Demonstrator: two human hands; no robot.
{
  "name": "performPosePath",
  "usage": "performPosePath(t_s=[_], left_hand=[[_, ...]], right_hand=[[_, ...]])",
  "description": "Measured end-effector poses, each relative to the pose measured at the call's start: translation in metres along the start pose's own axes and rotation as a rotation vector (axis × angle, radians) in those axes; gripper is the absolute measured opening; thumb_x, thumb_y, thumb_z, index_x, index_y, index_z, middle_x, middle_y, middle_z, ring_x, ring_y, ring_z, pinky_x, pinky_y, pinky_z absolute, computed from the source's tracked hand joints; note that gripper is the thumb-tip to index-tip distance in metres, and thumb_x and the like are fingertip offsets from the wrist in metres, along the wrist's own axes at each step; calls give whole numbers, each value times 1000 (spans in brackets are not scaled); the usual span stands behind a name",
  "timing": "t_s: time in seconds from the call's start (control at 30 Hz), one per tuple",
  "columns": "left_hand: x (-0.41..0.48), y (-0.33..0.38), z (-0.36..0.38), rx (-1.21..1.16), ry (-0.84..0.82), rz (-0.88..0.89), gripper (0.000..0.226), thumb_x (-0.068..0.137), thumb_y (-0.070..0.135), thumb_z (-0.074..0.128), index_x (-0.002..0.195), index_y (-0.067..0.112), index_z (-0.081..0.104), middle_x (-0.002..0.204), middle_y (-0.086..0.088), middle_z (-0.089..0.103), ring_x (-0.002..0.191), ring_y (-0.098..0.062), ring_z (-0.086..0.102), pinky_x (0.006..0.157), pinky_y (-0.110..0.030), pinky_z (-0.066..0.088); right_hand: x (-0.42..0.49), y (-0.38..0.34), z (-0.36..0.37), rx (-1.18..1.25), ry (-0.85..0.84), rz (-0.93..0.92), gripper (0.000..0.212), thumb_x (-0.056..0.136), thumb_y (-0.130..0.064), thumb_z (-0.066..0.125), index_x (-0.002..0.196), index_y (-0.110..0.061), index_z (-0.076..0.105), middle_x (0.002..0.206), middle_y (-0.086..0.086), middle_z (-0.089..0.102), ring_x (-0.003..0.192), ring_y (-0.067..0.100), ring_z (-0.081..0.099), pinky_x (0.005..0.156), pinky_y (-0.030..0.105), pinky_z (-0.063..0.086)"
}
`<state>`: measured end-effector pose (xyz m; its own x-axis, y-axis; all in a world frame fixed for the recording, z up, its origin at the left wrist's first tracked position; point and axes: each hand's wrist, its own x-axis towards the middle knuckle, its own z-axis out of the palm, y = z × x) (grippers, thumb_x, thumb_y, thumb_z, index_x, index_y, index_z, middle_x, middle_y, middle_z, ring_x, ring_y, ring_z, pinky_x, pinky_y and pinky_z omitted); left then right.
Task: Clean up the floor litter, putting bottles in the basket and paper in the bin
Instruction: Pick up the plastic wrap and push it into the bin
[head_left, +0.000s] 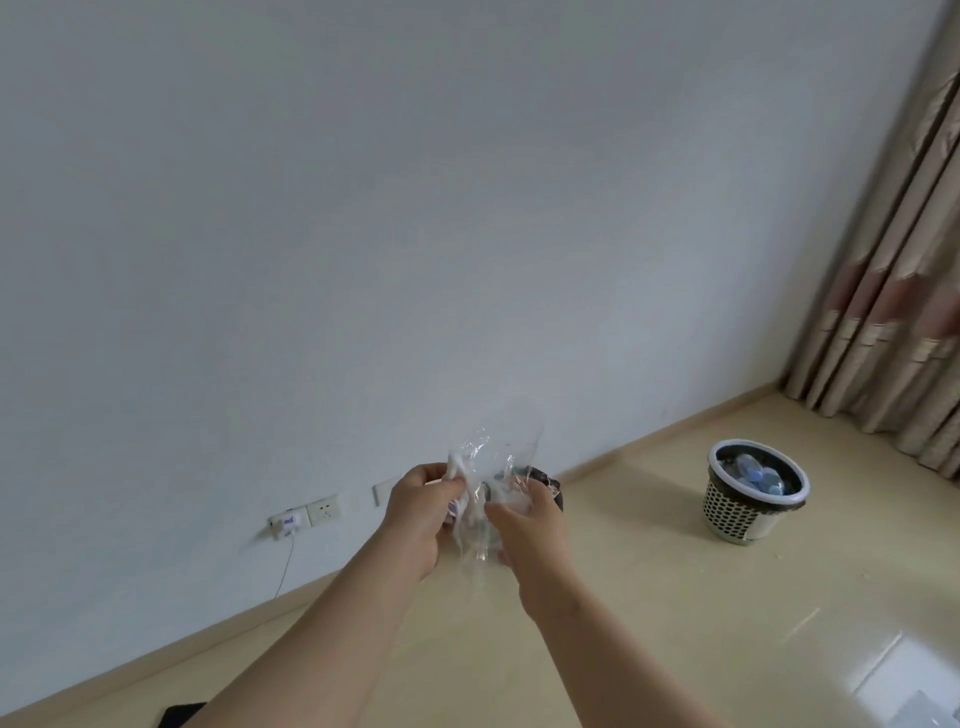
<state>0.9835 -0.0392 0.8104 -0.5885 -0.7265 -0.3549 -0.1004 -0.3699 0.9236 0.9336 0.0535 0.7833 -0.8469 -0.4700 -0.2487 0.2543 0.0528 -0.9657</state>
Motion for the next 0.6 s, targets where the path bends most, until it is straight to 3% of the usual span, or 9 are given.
performPosePath(t_s=[0.07, 0.13, 0.27, 0.5, 0.6], left_hand=[[39, 8, 9, 0, -1, -9, 12, 88, -3, 54, 89, 7, 59, 78, -12, 57, 76, -26, 52, 79, -40, 45], [80, 16, 21, 12, -25, -19, 11, 88, -3, 54, 93, 5, 60, 82, -14, 58, 80, -28, 53, 83, -43, 49], [158, 38, 43, 4, -93, -30, 12, 89, -3, 52, 94, 5, 59, 79, -10, 56, 68, -21, 53, 66, -31, 46], [320, 75, 81, 96, -138, -67, 17, 88, 5, 58, 104, 9, 60, 102, -15, 62, 93, -30, 59, 88, -41, 52], [371, 85, 102, 120, -166, -98, 13, 88, 3, 58, 99, 11, 60, 99, -14, 62, 88, -29, 58, 85, -39, 52]], right_hand=[[36, -7, 3, -23, 1, -14, 41, 75, -12, 60, 114, -25, 58, 102, 1, 67, 86, 20, 64, 68, 30, 53], [78, -15, 3, -49, 24, -26, 39, 80, -11, 60, 116, -24, 57, 101, 0, 65, 87, 19, 63, 70, 32, 53], [154, -30, 11, -95, 79, 0, 40, 81, -11, 59, 118, -23, 54, 97, 2, 61, 80, 18, 58, 78, 37, 52], [296, -70, 42, -95, 140, -13, 31, 84, -5, 58, 109, -22, 51, 87, 4, 60, 75, 19, 58, 71, 35, 53], [342, -79, 42, -66, 178, 11, 26, 86, -3, 59, 104, -20, 51, 84, 4, 59, 70, 15, 56, 66, 32, 52]])
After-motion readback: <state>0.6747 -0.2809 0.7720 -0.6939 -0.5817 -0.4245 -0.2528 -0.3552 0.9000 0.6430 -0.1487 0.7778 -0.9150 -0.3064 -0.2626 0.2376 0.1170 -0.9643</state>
